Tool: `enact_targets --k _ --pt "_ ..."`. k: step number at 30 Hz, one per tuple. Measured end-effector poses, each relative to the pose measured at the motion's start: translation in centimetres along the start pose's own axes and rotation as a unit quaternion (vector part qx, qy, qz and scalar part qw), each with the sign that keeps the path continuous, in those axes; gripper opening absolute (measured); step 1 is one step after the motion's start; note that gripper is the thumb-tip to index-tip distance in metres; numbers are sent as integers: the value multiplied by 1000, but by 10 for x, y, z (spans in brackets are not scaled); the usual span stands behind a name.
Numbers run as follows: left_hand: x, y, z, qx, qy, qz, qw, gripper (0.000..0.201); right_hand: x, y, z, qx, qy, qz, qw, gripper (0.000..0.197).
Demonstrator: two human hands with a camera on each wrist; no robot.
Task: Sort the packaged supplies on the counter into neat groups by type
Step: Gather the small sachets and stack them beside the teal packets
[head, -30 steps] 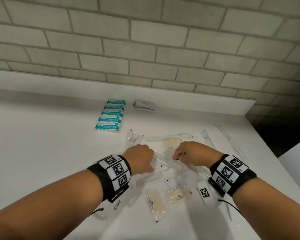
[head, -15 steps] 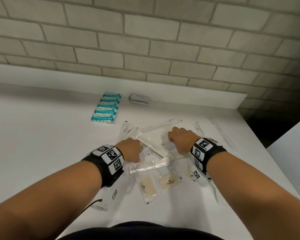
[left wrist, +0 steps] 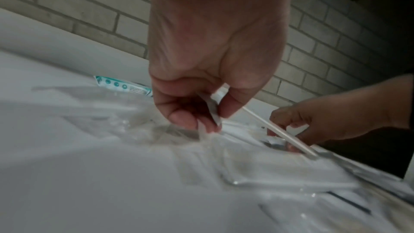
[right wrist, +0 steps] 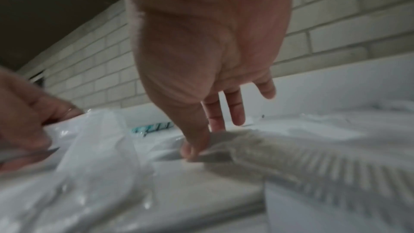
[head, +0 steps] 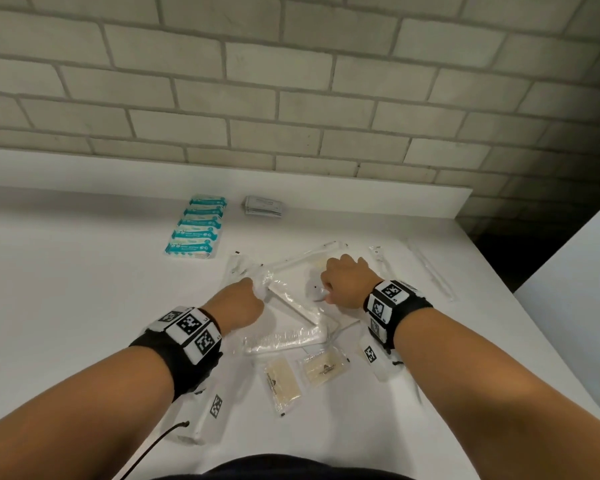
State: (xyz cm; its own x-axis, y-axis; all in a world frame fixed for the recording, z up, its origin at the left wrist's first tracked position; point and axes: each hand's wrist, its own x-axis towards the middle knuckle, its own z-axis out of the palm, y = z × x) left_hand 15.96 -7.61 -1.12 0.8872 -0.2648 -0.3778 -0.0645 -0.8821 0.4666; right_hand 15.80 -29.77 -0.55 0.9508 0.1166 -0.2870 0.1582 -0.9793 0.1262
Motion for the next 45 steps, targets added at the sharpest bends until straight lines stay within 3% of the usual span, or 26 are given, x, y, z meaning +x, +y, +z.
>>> enact_targets --k 1,3,5,6,7,9,12,15,17,20,25,32,38,42,45 --pt "-3 -1 -2 -21 19 -3 1000 50 -6 5 -2 84 28 16 996 22" --pt "-12 1 -3 -53 30 15 998 45 -20 21 -6 275 88 68 955 24" --pt "-19 7 0 -72 5 48 996 23 -37 40 -11 377 135 122 908 18" --pt "-22 12 4 -76 -19 64 995 11 -46 47 -13 399 130 146 896 25" --pt "-25 19 10 -79 -46 84 992 5 -55 52 -13 402 103 164 895 32" --pt "-28 33 25 -71 -104 126 984 13 -72 51 -12 340 4 179 923 33" --pt "-24 51 43 -11 -118 171 978 23 -89 39 2 265 -95 193 940 33" --pt "-11 57 47 6 -84 192 978 25 -100 29 11 256 -77 246 932 36" --pt "-2 56 49 34 -64 197 978 40 -103 18 14 245 -91 259 930 38" --pt "7 53 53 44 -15 184 982 39 -99 7 29 252 -60 277 925 42" --pt "13 50 51 20 31 159 987 39 -86 3 37 243 -62 312 916 75" --pt "16 43 31 -97 58 68 991 48 -73 10 39 235 -83 276 928 67" --pt "21 50 21 -91 89 24 992 36 -81 44 32 227 -71 203 950 51" --pt "19 55 30 -38 54 33 997 47 -90 70 28 299 13 162 940 36" --pt "16 59 36 -87 76 15 993 38 -92 81 27 382 -28 96 919 20"
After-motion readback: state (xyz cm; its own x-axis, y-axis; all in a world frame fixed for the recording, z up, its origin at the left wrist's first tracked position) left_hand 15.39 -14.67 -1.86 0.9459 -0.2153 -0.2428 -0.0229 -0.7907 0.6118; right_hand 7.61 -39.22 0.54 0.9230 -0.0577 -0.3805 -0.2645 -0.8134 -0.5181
